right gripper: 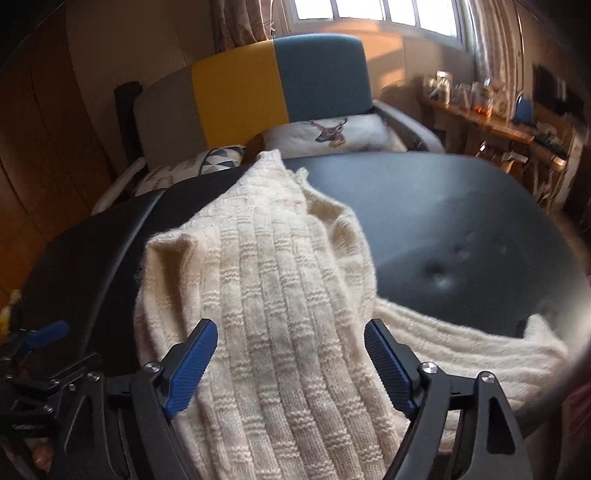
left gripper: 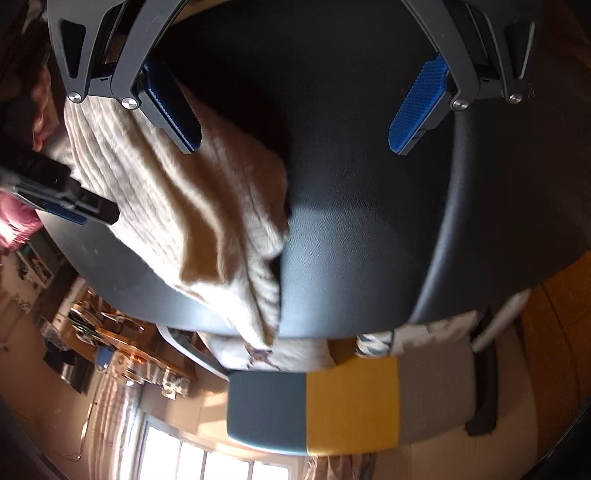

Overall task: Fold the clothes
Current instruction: 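Grasp the cream sweater's sleeve cuff with the right gripper and lift it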

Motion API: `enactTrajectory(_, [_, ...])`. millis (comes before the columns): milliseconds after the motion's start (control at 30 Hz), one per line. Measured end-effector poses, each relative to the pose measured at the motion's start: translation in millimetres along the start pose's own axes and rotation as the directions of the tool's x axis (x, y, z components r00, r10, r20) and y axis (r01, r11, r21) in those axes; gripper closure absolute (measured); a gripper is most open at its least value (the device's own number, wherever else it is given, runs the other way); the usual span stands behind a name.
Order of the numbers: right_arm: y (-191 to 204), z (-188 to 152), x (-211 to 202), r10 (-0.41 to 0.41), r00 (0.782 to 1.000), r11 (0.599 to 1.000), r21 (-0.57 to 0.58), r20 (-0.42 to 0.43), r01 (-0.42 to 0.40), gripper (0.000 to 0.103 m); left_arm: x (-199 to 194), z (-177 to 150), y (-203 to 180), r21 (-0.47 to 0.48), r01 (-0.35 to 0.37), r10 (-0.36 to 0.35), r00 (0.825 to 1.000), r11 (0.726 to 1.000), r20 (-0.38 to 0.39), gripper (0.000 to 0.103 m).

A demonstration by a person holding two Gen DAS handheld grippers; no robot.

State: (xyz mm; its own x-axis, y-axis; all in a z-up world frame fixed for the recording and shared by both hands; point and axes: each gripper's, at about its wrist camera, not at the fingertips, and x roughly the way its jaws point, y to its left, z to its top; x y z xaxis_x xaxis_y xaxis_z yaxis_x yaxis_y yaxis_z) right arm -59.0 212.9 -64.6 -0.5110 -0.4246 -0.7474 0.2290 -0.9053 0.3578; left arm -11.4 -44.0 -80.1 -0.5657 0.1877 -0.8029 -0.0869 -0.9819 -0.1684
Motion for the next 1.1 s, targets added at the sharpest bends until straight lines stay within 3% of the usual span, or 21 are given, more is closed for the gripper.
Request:
enactTrajectory(33, [-13, -2, -1, 0.100, 0.995, 0.994, 0.045, -0.028, -0.099, 0.020, 3, -3, 6, -0.019, 0.044, -0.045, 0.999, 0.999, -0.024, 0.000])
enactTrajectory(67, [-24, -5, -2, 0.139, 0.989, 0.988, 0.073, -0.050, -0.136, 0.020, 6, -5, 12, -0.038, 0.080, -0.081, 0.996, 0.996, -0.043, 0.000])
enactTrajectory(267, [-66, -21, -2, 0.099, 0.986, 0.984, 0.163, -0.134, -0.077, 0.024, 9, -11, 24, -0.135, 0.262, -0.271, 0.961, 0.956, -0.056, 0.000])
enactTrajectory(333, [-70, -25, -2, 0.106, 0.984, 0.982, 0.171, -0.145, -0.081, 0.047, 6, -3, 17, -0.134, 0.273, -0.283, 0.957, 0.953, -0.058, 0.000])
enactTrajectory(367, [-69, -27, -2, 0.116, 0.983, 0.982, 0.166, -0.142, -0.092, 0.069, 5, 0, 14, -0.134, 0.279, -0.289, 0.956, 0.951, -0.059, 0.000])
enactTrajectory(400, [-66, -28, -6, 0.114, 0.983, 0.984, 0.151, -0.142, -0.093, 0.080, 4, 4, 11, -0.133, 0.285, -0.295, 0.954, 0.949, -0.060, 0.000])
enactTrajectory(567, [-36, -31, -23, 0.157, 0.981, 0.987, 0.060, -0.113, -0.151, 0.086, -1, 33, -10, -0.117, 0.337, -0.342, 0.939, 0.934, -0.025, 0.000])
enactTrajectory(600, [-30, -31, -24, 0.222, 0.969, 0.974, 0.067, -0.108, -0.215, 0.086, -4, 40, -17, -0.100, 0.352, -0.355, 0.935, 0.931, -0.009, 0.000])
enactTrajectory(667, [-13, -29, -17, 0.311, 0.943, 0.950, 0.059, -0.118, -0.306, 0.086, -5, 53, -22, -0.102, 0.394, -0.396, 0.918, 0.913, 0.001, 0.000])
enactTrajectory(733, [5, -28, -5, 0.351, 0.926, 0.936, 0.037, -0.141, -0.349, 0.086, -6, 65, -26, -0.112, 0.439, -0.441, 0.897, 0.891, 0.007, 0.000])
enactTrajectory(800, [20, -26, 12, 0.420, 0.893, 0.907, 0.049, -0.161, -0.418, 0.086, -3, 76, -22, -0.180, 0.498, -0.506, 0.863, 0.848, 0.003, 0.000])
enactTrajectory(867, [37, -24, 25, 0.425, 0.888, 0.903, 0.018, -0.179, -0.429, 0.084, -1, 87, -22, -0.227, 0.562, -0.580, 0.815, 0.795, -0.015, 0.000])
enactTrajectory(900, [42, -24, 32, 0.439, 0.877, 0.896, 0.026, -0.194, -0.443, 0.084, -1, 91, -24, -0.220, 0.572, -0.592, 0.806, 0.790, -0.029, 0.000])
enactTrajectory(1000, [49, -26, 42, 0.450, 0.869, 0.890, 0.017, -0.208, -0.457, 0.082, -1, 97, -38, -0.093, 0.484, -0.491, 0.868, 0.870, -0.077, 0.000])
enactTrajectory(1100, [44, -28, 47, 0.465, 0.862, 0.884, 0.043, -0.201, -0.466, 0.077, 11, 90, -66, 0.085, 0.411, -0.400, 0.909, 0.908, -0.116, 0.000])
